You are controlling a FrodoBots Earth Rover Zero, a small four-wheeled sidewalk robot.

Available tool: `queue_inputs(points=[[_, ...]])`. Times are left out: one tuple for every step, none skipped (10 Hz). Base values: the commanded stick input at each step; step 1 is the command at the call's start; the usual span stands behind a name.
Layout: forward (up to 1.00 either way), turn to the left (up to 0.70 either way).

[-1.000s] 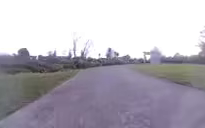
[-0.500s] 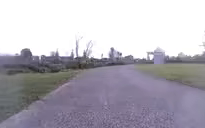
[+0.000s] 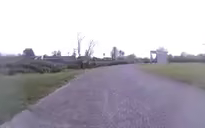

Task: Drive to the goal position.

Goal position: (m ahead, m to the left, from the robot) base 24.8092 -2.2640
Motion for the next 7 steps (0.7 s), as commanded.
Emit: queue_inputs(points=[[0.85, -0.34], [0.85, -0.34], [0.85, -0.34], [0.85, -0.34], [0.85, -0.34], [0.85, -0.34], [0.85, -0.34]])
